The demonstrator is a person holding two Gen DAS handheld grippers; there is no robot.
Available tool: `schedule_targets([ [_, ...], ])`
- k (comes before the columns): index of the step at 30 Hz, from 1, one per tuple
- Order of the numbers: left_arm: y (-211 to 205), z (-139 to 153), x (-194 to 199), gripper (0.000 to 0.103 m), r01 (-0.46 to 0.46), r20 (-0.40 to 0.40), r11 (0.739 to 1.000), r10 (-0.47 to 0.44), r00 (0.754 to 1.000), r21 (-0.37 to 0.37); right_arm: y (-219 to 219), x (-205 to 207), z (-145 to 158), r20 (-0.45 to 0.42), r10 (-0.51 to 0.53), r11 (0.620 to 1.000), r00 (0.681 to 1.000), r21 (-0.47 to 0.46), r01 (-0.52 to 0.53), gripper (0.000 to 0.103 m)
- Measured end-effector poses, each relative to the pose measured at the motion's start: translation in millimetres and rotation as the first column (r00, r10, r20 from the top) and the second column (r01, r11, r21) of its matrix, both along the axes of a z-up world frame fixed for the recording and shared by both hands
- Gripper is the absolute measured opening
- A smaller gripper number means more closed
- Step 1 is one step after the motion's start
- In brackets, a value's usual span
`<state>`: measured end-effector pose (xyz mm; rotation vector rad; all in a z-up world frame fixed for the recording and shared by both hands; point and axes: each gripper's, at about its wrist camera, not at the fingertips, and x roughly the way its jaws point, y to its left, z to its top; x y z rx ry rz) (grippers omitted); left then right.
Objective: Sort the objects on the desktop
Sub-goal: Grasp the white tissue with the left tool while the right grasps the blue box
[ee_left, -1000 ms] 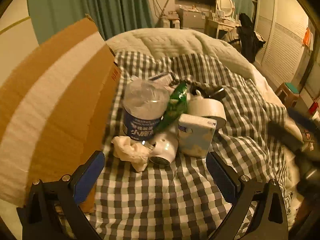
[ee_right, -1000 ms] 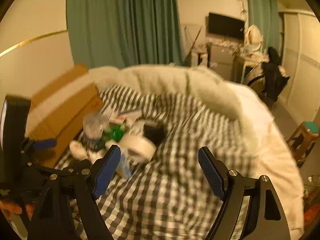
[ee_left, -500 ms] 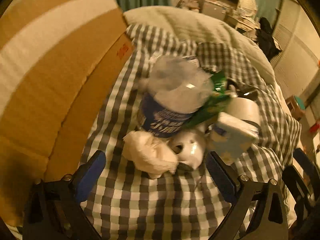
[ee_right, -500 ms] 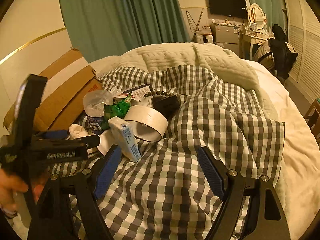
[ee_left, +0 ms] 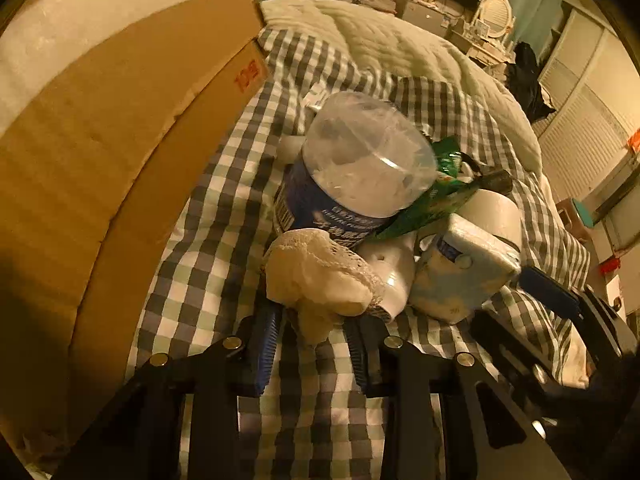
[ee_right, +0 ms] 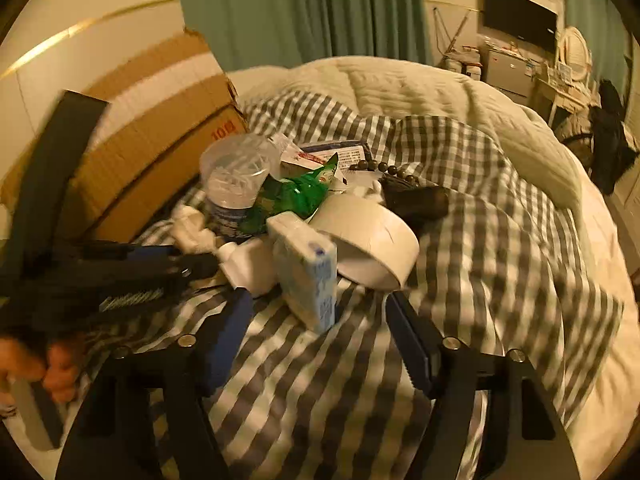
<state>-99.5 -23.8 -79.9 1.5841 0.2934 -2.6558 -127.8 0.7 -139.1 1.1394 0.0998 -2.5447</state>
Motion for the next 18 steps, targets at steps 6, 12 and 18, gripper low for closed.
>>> schedule_targets([
  [6, -9.4, -17.0, -11.9, 0.032, -0.007, 0.064, 0.999, 0.005, 0.998, 0.033, -18.9, -27.7, -20.3, 0.079, 0.061, 0.998, 0.995, 0.030, -0.064, 0.032],
  [12, -3.7, -7.9, -2.4, 0.018, 0.031, 0.004, 0.999, -0.031, 1.000, 0.021, -14.0, -16.0, -15.8, 0.048, 0.050, 0.999, 0.998, 0.013, -0.051, 0.023],
  [18, 7.8, 20.7, 22.6, 0.012, 0.065, -0.116, 0.997, -0.070, 0.991, -0.052, -9.9, 7.4, 5.1, -0.022, 0.017, 1.000, 1.000, -0.002, -0.017, 0.020],
])
